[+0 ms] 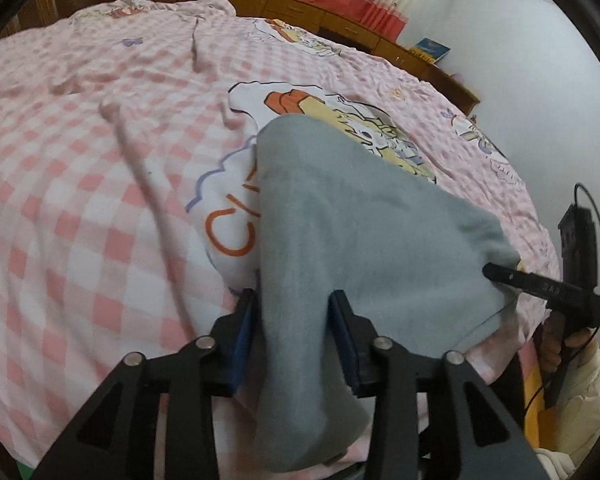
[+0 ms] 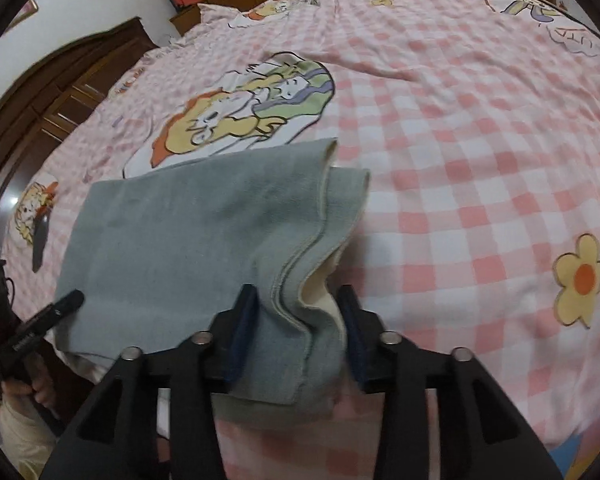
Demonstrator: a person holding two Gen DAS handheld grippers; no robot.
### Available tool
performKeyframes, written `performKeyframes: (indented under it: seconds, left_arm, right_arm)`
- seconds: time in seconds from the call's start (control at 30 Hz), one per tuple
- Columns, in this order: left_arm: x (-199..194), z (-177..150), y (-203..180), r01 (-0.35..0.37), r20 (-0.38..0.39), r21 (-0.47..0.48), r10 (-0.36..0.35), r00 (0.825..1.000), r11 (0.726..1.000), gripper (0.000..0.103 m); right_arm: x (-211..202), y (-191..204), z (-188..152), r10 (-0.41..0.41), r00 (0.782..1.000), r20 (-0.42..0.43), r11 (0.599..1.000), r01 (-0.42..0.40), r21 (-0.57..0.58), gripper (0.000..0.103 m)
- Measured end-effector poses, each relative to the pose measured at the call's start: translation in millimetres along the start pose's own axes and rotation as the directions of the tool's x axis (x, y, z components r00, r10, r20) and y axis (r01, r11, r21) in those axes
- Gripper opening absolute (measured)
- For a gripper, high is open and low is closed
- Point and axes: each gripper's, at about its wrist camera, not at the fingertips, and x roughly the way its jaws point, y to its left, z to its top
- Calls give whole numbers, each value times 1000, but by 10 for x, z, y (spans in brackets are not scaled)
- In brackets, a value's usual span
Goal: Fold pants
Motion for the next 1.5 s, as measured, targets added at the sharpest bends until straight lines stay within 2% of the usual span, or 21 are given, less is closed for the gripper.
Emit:
performKeyframes:
  seconds: [0.1, 0.17, 0.2, 0.27, 0.3, 0.4, 0.5, 0.57, 0.67, 0.73, 0.8, 0.83, 0.87, 0.93, 1.0, 1.1, 1.23, 1.37, 1.47, 1.5]
  left_arm:
    - [-112, 83, 22, 16, 20, -9, -16, 1000, 1000, 41]
    - [-200, 193, 22, 4, 59, -12, -3, 998, 1000, 44]
    - [-212, 278, 22, 2, 72, -23, 0, 997, 1000, 48]
    - [-211, 425, 47, -5, 92, -54, 10, 996, 999, 49]
    - [-185, 509, 58, -3, 95, -72, 10, 995, 997, 49]
    - [-61, 704, 87, 35, 92, -107, -25, 995, 994, 55]
    - [92, 822, 83, 26, 63, -108, -20, 998, 994, 57]
    - [203, 863, 70, 17, 44, -93, -13, 999, 996, 57]
    - [383, 879, 86, 1, 6, -96, -1, 1000, 995, 58]
    - [469, 876, 113, 24, -8, -127, -26, 1000, 992, 58]
    - [506, 881, 129, 58, 0, -162, -58, 998, 985, 58]
    - [513, 879, 123, 79, 8, -167, -79, 997, 983, 57]
    - [509, 874, 113, 90, 17, -165, -88, 996, 982, 55]
    - [493, 855, 85, 103, 31, -152, -100, 995, 983, 27]
    - [453, 841, 60, 114, 38, -146, -109, 993, 983, 16]
    - [209, 850, -34, 148, 117, -109, -135, 984, 983, 14]
    - [-1, 998, -175, 95, 196, -5, -92, 976, 995, 14]
    - [167, 1160, -37, 70, 155, -24, -65, 986, 997, 14]
    - [425, 1200, 92, 16, 91, -20, -14, 996, 1000, 17]
    - [505, 1194, 130, -12, 74, -18, 13, 997, 1000, 21]
  right_arm:
    - [-138, -2, 61, -6, 1000, 11, 1000, 6, -4, 42]
    - [-278, -5, 152, -8, 998, 68, 1000, 8, -3, 43]
    - [-320, -8, 177, -9, 996, 92, 1000, 9, 4, 45]
    - [-358, -23, 272, -13, 992, 123, 1000, 11, 22, 56]
    - [-345, -29, 322, -7, 992, 127, 1000, 4, 28, 56]
    - [-202, -44, 409, 18, 994, 104, 999, -22, 38, 56]
    - [29, -65, 443, 22, 998, 50, 998, -25, 56, 56]
    - [192, -90, 444, 56, 998, 18, 995, -58, 78, 56]
    - [325, -128, 412, 100, 995, 23, 987, -102, 126, 56]
    - [356, -130, 399, 129, 991, 45, 980, -134, 149, 56]
    - [353, -95, 393, 136, 989, 52, 980, -142, 136, 44]
    - [344, -65, 388, 149, 987, 52, 980, -154, 122, 36]
    - [319, -37, 374, 150, 987, 63, 982, -156, 111, 35]
    - [248, 12, 354, 141, 986, 93, 985, -149, 83, 33]
    - [147, 47, 338, 149, 980, 129, 984, -160, 74, 33]
    - [-87, 145, 373, 183, 962, 201, 980, -195, 38, 32]
    - [-217, 289, 606, 174, 951, 256, 985, -172, -31, 32]
    - [17, 332, 812, 138, 967, 214, 990, -134, -34, 33]
    - [300, 344, 879, 71, 985, 160, 997, -66, -35, 37]
    - [399, 324, 896, 34, 990, 139, 999, -29, -33, 38]
